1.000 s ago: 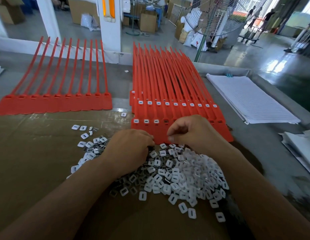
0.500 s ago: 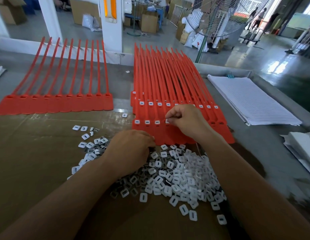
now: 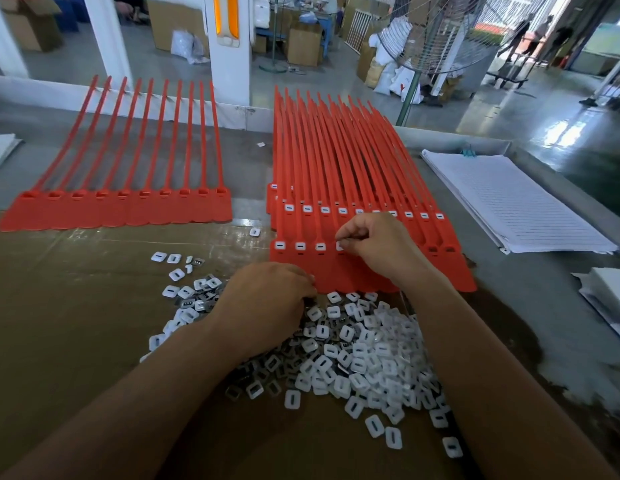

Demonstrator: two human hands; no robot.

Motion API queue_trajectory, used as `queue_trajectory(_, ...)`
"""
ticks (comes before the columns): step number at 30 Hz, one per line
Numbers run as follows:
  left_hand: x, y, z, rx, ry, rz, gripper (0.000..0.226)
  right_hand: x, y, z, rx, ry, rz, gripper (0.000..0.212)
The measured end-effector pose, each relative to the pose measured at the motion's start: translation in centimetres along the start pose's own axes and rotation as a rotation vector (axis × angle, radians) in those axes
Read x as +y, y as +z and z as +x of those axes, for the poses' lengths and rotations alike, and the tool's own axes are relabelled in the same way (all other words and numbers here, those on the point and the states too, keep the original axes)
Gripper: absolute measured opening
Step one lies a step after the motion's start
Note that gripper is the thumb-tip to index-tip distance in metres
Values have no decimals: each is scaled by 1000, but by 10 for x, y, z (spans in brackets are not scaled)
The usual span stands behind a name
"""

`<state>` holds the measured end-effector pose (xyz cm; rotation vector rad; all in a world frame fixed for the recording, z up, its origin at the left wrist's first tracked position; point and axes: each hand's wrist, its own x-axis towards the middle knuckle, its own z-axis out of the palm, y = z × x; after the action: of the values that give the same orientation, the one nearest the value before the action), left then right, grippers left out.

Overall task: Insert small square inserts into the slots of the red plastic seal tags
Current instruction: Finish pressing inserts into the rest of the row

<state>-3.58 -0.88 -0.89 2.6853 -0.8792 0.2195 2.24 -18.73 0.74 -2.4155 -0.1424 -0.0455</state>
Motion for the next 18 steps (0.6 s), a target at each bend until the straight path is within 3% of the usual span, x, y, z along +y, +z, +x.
queue_trajectory(18, 0, 1, 1, -37, -17, 12, 41, 3, 11, 2, 33, 14, -143, 9)
